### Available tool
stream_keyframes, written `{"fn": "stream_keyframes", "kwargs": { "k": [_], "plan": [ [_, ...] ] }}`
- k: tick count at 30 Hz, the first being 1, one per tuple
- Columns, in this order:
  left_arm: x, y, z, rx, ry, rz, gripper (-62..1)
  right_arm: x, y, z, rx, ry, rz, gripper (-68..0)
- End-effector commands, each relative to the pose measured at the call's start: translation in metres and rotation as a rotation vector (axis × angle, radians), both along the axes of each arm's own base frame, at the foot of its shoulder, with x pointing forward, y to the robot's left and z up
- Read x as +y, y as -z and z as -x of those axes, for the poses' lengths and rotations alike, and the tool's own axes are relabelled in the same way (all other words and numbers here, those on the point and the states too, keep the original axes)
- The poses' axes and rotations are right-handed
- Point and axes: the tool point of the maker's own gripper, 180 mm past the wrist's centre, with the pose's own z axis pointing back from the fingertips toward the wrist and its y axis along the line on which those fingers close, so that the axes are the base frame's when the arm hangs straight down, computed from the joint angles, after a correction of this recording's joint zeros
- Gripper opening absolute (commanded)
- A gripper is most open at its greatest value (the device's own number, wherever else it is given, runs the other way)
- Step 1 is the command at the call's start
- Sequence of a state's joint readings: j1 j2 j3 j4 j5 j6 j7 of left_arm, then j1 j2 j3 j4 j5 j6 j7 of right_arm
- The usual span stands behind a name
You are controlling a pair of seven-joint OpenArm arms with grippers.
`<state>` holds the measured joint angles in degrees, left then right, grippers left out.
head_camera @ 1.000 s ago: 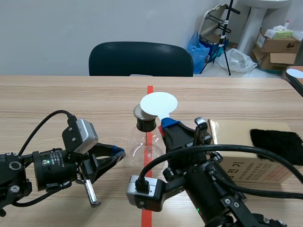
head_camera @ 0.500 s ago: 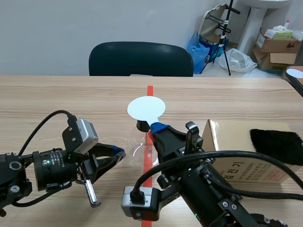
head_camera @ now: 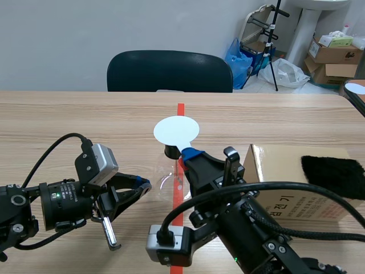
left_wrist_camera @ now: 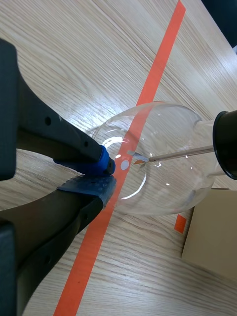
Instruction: Do the electroscope experiment
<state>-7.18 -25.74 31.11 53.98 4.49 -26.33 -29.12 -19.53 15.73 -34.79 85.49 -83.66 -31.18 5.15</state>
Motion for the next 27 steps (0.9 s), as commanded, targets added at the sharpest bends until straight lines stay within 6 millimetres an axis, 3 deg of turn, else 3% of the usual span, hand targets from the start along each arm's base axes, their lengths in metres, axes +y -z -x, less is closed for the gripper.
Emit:
{"fn": "stream_keyframes", "kwargs": {
  "k": [1,17,27],
  "plan": [
    [-0.005,-0.012,-0.005,-0.028,-0.001,0.037,-58.3,-0.001,-0.010,-0.007,-0.041,0.000,-0.005,-66.5],
    [-0.005,-0.012,-0.005,-0.028,-0.001,0.037,-58.3,-0.002,-0.010,-0.008,-0.041,0.005,-0.005,-66.5],
    [-0.005,-0.012,-0.005,-0.028,-0.001,0.037,-58.3,-0.030,-0.013,-0.025,-0.048,0.188,-0.020,-66.5]
  ]
}}
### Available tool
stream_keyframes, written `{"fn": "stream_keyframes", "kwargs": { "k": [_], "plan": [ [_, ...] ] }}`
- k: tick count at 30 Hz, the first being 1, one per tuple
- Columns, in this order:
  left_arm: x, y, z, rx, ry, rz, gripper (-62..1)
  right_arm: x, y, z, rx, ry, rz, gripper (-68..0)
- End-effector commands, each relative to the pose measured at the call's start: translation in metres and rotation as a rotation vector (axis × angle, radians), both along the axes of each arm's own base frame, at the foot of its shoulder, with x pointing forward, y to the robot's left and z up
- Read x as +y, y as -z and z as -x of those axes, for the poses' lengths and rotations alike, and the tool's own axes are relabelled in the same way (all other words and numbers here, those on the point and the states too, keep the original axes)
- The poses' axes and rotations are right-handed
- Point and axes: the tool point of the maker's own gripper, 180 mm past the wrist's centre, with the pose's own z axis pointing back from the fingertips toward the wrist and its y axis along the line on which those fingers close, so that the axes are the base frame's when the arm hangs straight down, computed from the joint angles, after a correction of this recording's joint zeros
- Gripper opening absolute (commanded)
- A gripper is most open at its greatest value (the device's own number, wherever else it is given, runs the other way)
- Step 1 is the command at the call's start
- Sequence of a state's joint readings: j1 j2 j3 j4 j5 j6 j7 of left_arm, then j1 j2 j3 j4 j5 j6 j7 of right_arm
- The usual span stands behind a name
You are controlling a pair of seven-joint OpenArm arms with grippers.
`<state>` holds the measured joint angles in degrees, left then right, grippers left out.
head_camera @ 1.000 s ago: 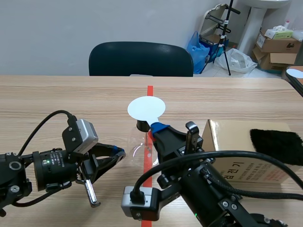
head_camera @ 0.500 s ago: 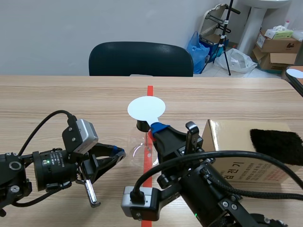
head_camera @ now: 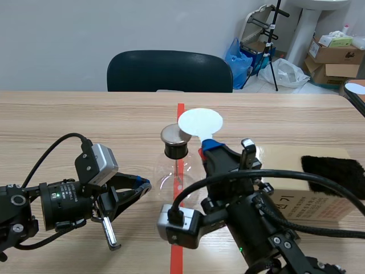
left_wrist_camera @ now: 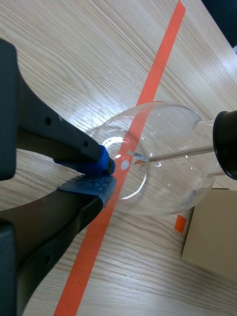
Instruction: Do the electroscope experiment
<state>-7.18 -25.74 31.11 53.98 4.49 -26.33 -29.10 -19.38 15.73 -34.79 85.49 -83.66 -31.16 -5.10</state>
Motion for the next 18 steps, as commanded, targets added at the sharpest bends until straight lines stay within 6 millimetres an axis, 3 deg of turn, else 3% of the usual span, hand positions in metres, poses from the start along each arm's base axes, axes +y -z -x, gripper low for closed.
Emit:
{"fn": "stream_keyframes", "kwargs": {
  "k": [1,11,18],
  "plan": [
    [-0.005,-0.012,-0.005,-0.028,-0.001,0.037,-58.3,-0.007,-0.010,-0.009,-0.040,0.034,-0.008,-66.5],
    [-0.005,-0.012,-0.005,-0.028,-0.001,0.037,-58.3,-0.054,-0.014,-0.022,-0.050,0.305,-0.031,-66.5],
    [-0.005,-0.012,-0.006,-0.028,-0.001,0.037,-58.3,-0.073,-0.014,-0.024,-0.054,0.411,-0.039,-66.5]
  ]
}}
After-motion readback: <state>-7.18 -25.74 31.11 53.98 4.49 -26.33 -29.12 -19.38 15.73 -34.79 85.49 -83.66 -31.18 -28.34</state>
